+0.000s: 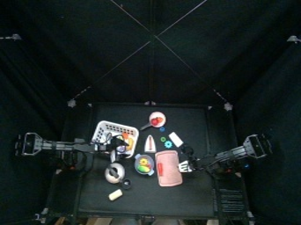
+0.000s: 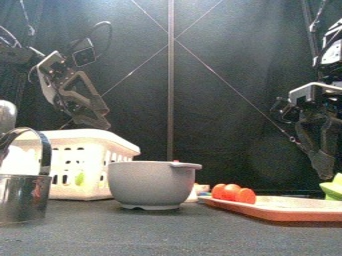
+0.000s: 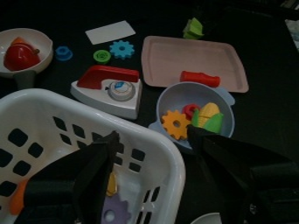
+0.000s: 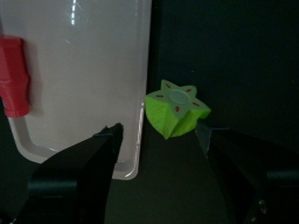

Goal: Grab corn

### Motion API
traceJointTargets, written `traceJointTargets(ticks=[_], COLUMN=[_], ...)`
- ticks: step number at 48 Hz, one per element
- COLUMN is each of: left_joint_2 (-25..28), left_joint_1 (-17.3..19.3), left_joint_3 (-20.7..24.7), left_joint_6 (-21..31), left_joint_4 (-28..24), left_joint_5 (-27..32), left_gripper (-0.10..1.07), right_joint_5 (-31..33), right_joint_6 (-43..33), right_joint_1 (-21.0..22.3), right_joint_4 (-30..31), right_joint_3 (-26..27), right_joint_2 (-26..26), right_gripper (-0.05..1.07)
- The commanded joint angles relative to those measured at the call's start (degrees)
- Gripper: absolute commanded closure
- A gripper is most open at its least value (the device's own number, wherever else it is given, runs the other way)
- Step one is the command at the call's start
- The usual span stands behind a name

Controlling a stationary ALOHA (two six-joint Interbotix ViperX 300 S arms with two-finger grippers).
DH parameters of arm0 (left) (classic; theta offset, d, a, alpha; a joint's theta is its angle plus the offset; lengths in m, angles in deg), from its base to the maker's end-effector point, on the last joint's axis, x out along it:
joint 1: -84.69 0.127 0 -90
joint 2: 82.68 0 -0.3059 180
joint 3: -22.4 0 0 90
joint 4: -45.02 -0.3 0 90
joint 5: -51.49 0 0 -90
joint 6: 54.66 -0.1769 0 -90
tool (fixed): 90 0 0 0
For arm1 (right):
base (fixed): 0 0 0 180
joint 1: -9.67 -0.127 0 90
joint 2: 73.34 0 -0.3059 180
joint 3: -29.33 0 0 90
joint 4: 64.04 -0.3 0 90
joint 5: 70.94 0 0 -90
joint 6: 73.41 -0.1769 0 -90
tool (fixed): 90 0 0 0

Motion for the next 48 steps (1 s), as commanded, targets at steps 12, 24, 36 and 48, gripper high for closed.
traceJointTargets(ticks=[12,24,36,48], left_joint_2=[0.2,4.7,14.6,21.2], left_joint_1=[-1.0,-4.2,-7.0,-11.2], left_joint_3=[0.6,3.0,9.1,16.9], left_joint_6=[-0.2,-0.4,-0.4,-0.4], left_joint_4=[-0.9,-8.0,-10.5,-8.3], left_joint_5=[-1.4,-2.7,-2.3,4.0], left_gripper=[0.01,0.01,0.02,0.02], right_joint_5=[0.2,-0.2,-6.8,-16.5], right_joint_6=[0.2,0.2,-0.3,-0.3], right_joint_1=[0.4,3.1,8.2,16.0], right_joint_4=[2.6,12.5,27.6,40.2], right_joint_3=[2.7,5.9,5.4,4.8], right_joint_2=[-4.0,-5.9,-5.8,-6.1], right_gripper=[0.05,0.05,0.05,0.05])
